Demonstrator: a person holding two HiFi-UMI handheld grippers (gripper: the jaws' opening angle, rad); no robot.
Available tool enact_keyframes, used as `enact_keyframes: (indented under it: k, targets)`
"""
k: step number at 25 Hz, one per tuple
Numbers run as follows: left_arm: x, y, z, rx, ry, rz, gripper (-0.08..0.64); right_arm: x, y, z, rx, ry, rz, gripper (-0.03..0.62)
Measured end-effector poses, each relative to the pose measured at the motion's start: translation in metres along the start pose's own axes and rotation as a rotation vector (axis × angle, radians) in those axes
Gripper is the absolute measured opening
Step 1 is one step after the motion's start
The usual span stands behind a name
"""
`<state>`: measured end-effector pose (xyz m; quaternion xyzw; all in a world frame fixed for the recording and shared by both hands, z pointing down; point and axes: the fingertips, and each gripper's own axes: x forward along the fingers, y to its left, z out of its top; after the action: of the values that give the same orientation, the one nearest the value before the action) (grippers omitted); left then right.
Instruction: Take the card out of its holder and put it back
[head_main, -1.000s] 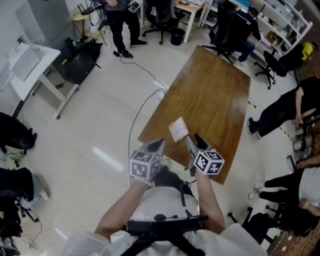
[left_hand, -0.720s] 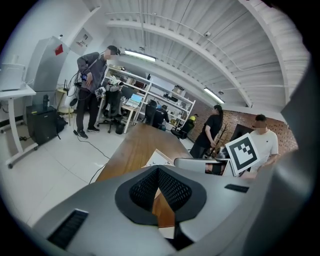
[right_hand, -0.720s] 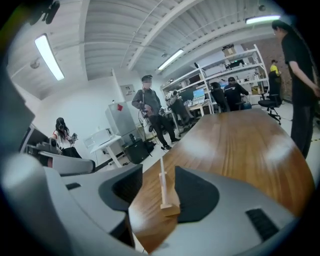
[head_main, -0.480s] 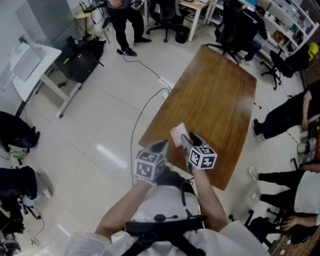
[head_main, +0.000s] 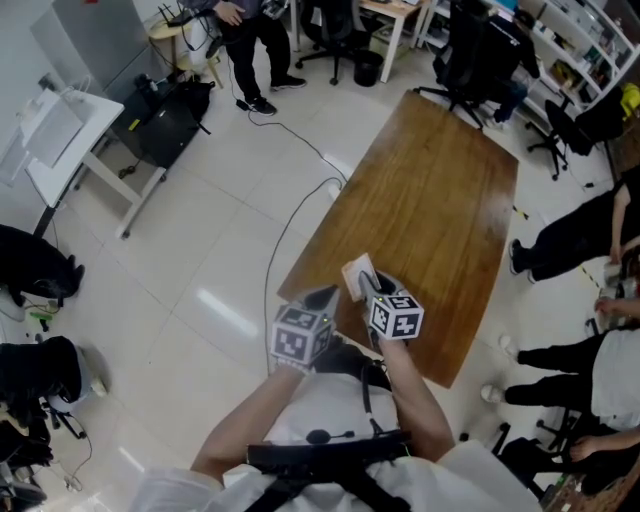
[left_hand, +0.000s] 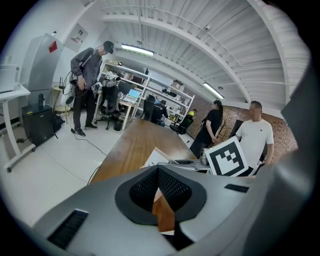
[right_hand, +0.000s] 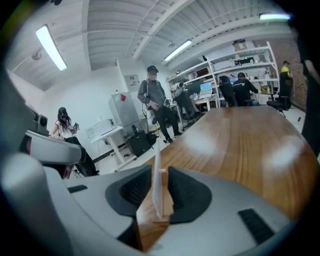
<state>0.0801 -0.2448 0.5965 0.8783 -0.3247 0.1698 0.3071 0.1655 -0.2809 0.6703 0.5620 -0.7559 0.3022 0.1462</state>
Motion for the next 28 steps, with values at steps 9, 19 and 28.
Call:
enact_keyframes:
  k: [9, 19, 28]
  targets:
    - [-0.002, 0.006, 0.002, -0.002, -0.007, 0.01, -0.005, 0.004, 0.005, 0.002, -0.036, 0.003, -0.007, 0.035]
    - [0.0, 0.008, -0.001, -0.021, -0.002, 0.014, -0.005, 0.003, 0.003, 0.007, -0.061, -0.013, -0.005, 0.023]
    - [-0.004, 0.011, -0.001, -0.025, -0.021, 0.013, -0.005, -0.007, 0.004, 0.021, -0.079, -0.053, -0.009, 0.021]
